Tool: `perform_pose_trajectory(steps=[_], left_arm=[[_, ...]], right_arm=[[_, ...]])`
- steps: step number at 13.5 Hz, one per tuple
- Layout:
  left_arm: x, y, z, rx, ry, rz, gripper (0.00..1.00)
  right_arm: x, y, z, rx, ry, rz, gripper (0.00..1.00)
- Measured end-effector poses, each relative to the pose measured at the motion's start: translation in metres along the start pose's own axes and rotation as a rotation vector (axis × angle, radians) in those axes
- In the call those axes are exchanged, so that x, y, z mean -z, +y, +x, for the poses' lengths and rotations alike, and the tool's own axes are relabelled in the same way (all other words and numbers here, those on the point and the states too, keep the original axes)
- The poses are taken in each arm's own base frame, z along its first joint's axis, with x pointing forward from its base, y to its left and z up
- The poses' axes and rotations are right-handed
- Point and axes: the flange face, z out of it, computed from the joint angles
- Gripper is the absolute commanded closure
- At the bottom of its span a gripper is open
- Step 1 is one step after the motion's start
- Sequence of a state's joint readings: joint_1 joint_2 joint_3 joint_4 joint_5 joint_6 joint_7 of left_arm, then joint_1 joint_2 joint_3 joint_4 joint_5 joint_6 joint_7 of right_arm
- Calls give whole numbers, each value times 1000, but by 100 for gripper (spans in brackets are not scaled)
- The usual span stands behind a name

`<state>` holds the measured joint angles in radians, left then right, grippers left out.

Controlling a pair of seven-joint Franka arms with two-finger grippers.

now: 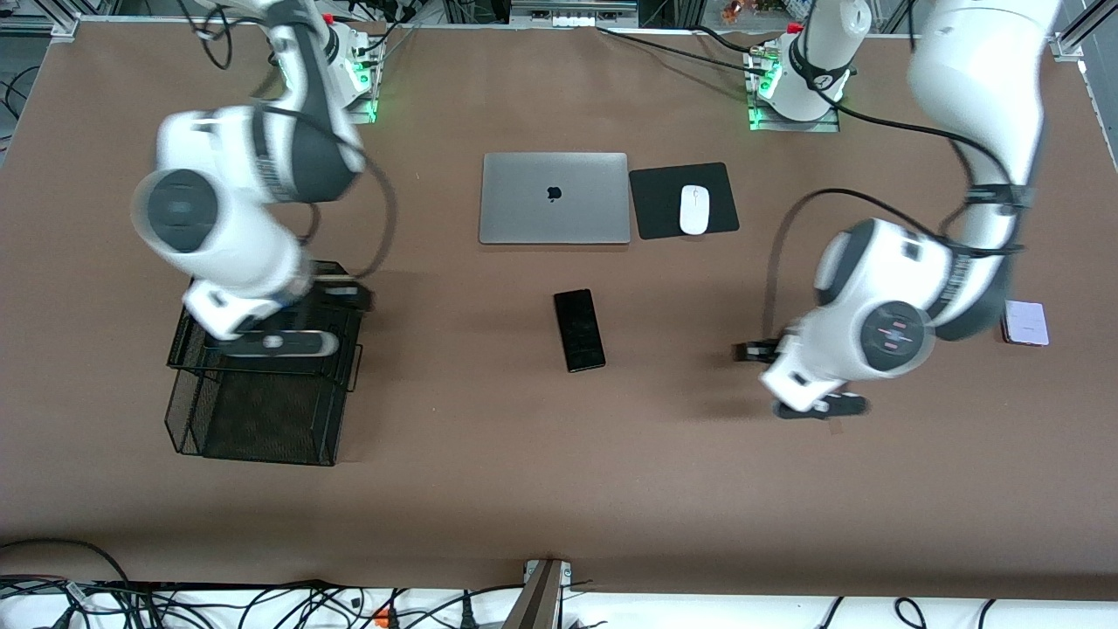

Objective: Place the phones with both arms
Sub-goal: 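Grasp the black phone with the right gripper while the left gripper moves off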

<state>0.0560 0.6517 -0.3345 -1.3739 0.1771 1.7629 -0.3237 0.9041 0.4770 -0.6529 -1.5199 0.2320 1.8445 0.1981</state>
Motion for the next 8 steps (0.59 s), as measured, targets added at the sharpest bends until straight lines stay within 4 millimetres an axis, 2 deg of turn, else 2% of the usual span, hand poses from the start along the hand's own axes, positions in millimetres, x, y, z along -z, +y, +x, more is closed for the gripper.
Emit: perform_pose_trajectory(steps=[3,5,6,8], left_arm=[[-15,-116,14,-65,-33,-17,0],[-27,-180,13,-100,-51,-23,0],[-32,-200,11,-116,-59,3,0],[-37,-223,10,-144,-70,74,0]], right_arm=[[-36,-107,-23,53,56,-4,0],[-58,-175,-44,90,67,19,0],[-68,-204,-54,108,73,32,0],[-89,-255,-71,147,84,63,0]])
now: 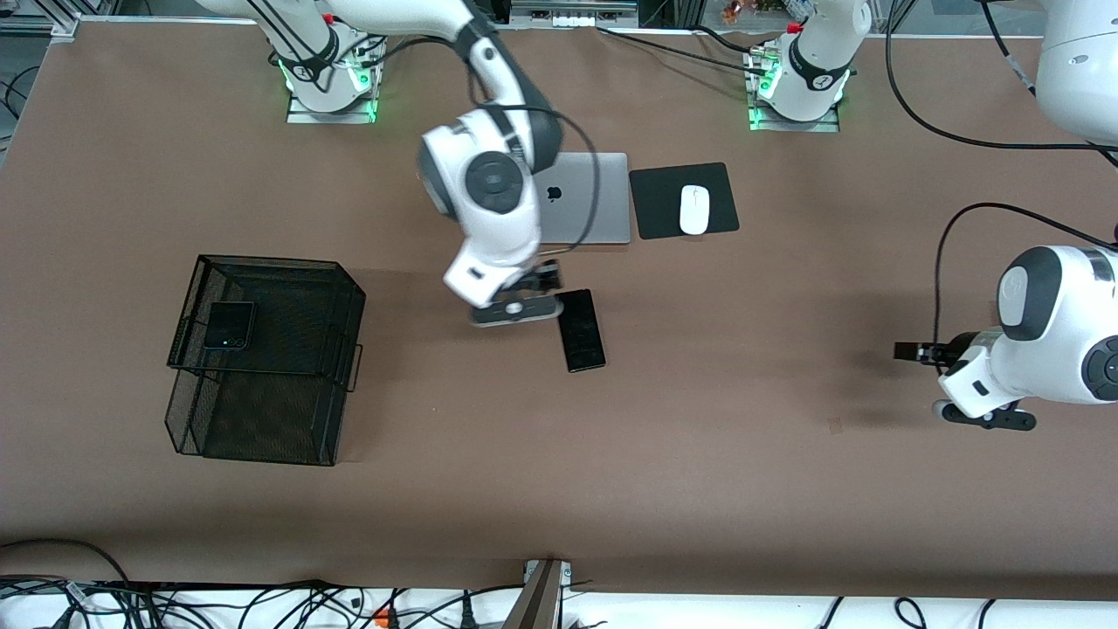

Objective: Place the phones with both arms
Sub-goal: 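Grasp the black phone with the right gripper while the left gripper moves off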

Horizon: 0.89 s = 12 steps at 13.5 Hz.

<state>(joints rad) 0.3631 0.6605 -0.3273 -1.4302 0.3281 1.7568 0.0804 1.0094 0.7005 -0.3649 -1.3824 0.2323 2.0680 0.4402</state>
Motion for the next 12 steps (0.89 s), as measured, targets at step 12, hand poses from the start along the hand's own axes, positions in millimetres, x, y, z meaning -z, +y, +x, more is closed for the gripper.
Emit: perform_pose_trajectory(steps=[12], left_arm=[[-15,-21,-4,-29,-22,6,0]], right_arm=[[-106,-81,-33,153,106,34,0]])
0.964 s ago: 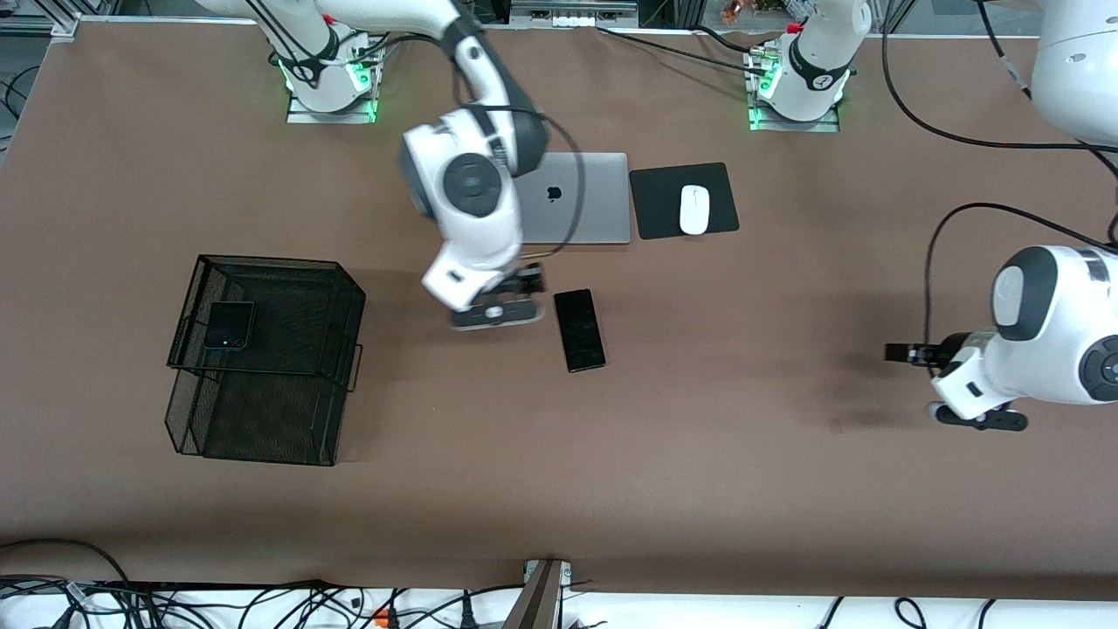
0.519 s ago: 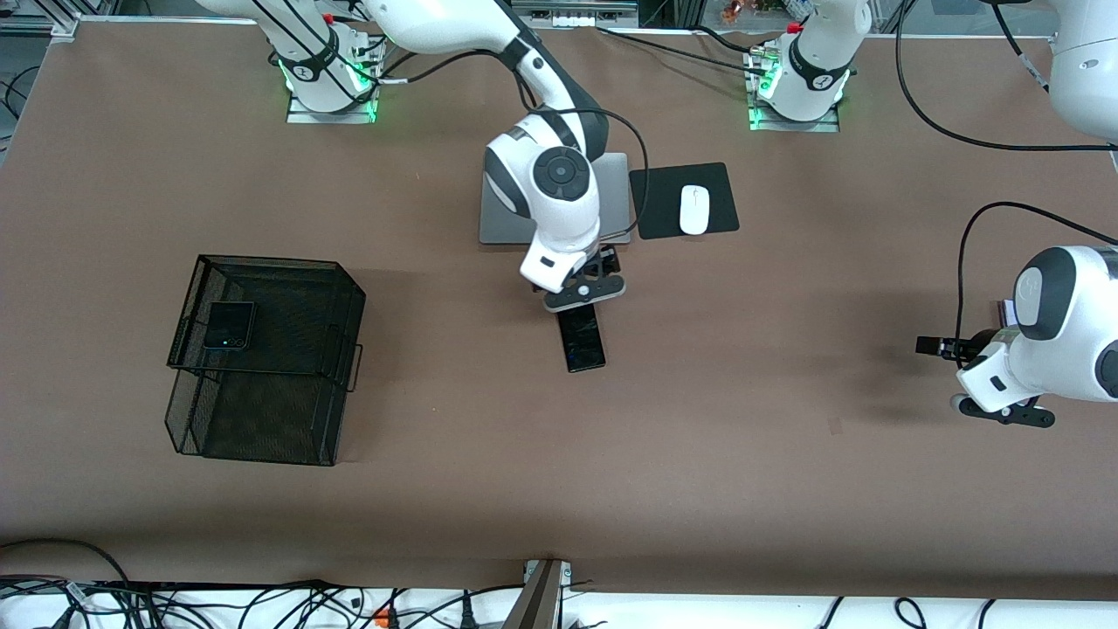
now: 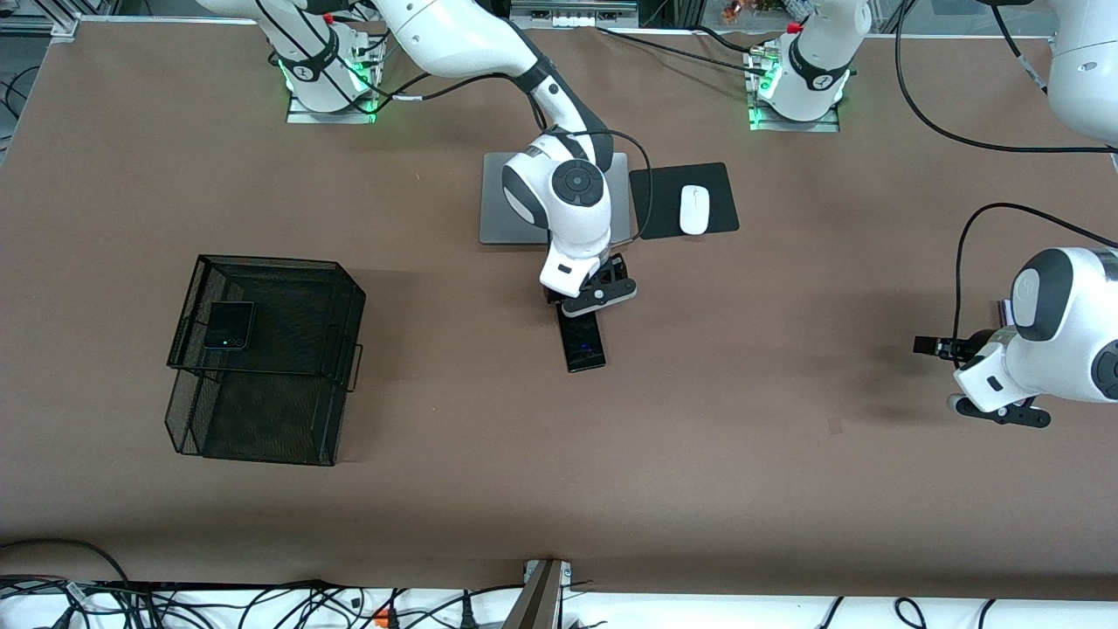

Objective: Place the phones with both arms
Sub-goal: 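Grasp the black phone with the right gripper while the left gripper moves off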

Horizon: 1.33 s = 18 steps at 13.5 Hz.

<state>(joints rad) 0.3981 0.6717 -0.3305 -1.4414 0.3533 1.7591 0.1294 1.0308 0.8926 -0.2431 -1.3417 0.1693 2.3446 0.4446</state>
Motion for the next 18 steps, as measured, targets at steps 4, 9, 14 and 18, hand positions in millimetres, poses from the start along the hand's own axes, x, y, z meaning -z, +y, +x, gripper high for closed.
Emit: perform_pose_trajectory(steps=[4,9,14,18], left_arm=[[-1,0,0,-1,-1,-1,0],[-5,-2,1,1,-6,-4,0],[-5,-4,0,5,-6,-6,0],[-8,-10,-2,12,-9,-10,0]], right_arm=[[-11,18,12,-18,40,-3,0],[-38,23,8,-16,50,-10,1],[-36,21,10,-15,59,-5,65],[-36,21,9,-15,60,-5,100]])
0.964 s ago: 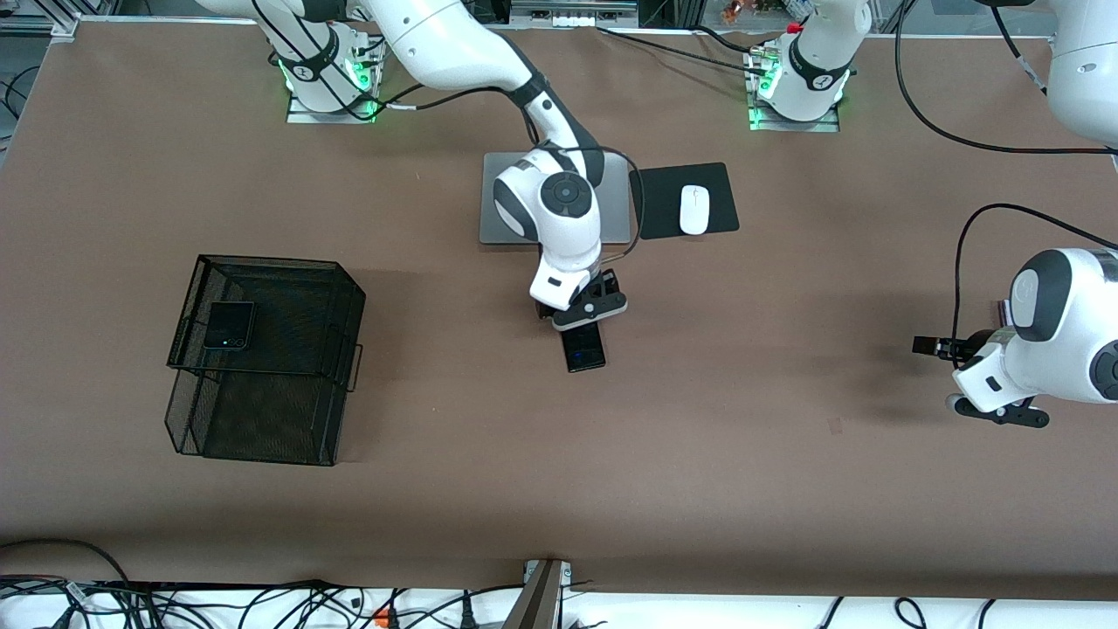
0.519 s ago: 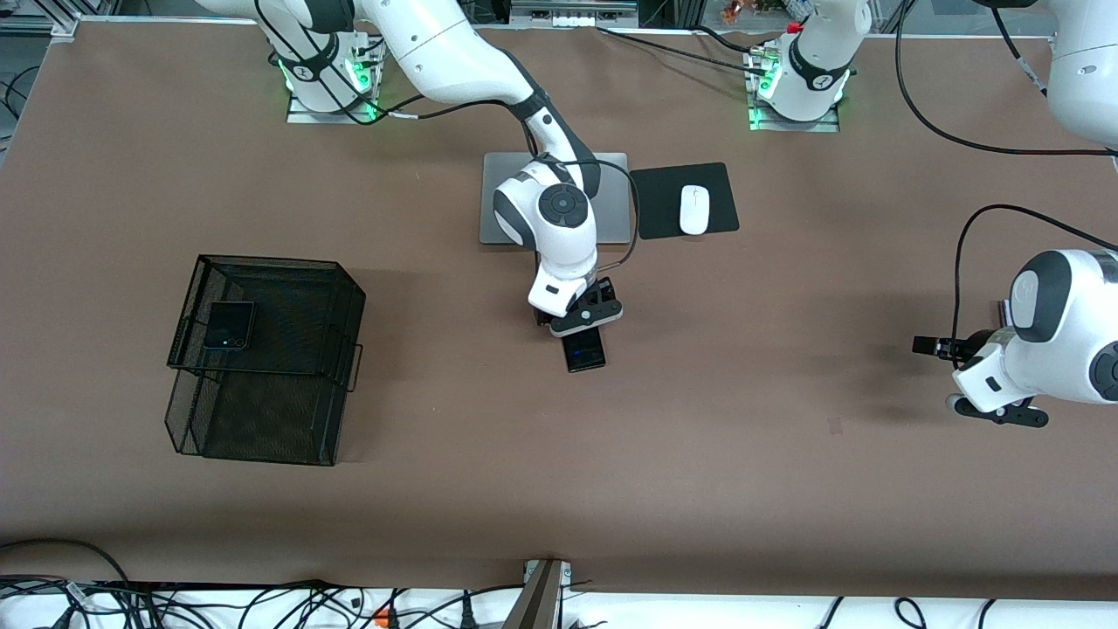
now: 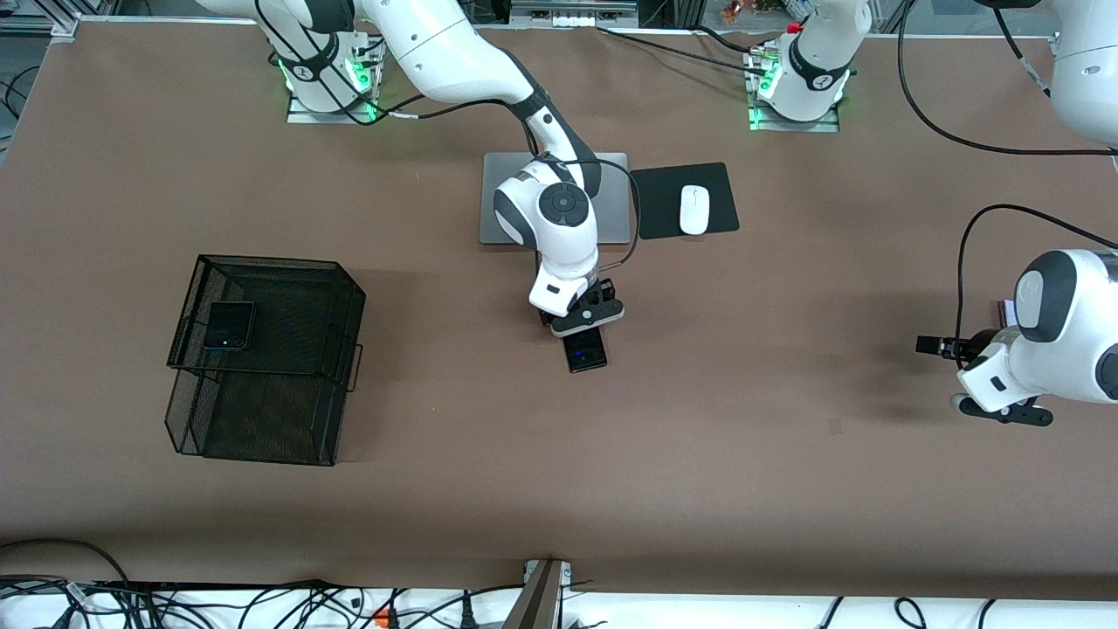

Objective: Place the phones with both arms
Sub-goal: 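Grasp the black phone with the right gripper while the left gripper moves off, then drop the black phone in the basket while the left gripper grasps the Huawei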

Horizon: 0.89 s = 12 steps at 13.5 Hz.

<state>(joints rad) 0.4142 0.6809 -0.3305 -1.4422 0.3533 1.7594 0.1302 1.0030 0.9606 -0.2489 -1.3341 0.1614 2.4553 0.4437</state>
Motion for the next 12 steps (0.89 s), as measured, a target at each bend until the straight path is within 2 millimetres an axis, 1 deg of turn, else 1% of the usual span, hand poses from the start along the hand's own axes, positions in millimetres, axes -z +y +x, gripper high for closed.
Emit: perform_pose_trajectory(steps=[3,4,5,7,8,9,10,11,12], left_arm=[[-1,-2,-1,2,-6,-2,0],[-4,-8,-4,5,-19,-6,0],[-10,-21,-10,0,-32,-14,0],[-28,-70,-29,-22,-46,-47,0],[-40,-99,-41,-30,-35,-65,0],[-53,-128,-52,-40,-8,-77,0],[-68,-154,-63,-53,26,-79,0],[-81,-174,-71,-71,60,-58,0],[-93,-188,-77,-82,92,-32,0]], right_arm=[[2,-2,1,-14,3,3,100],[5,-4,2,-18,8,6,100],[10,-6,4,-22,10,10,100],[29,-7,11,-28,-3,8,100],[44,-7,15,-34,-13,7,100],[64,-5,21,-45,-23,4,100],[88,0,27,-66,-35,-2,100],[114,8,34,-89,-51,-12,100],[142,22,40,-113,-73,-30,100]])
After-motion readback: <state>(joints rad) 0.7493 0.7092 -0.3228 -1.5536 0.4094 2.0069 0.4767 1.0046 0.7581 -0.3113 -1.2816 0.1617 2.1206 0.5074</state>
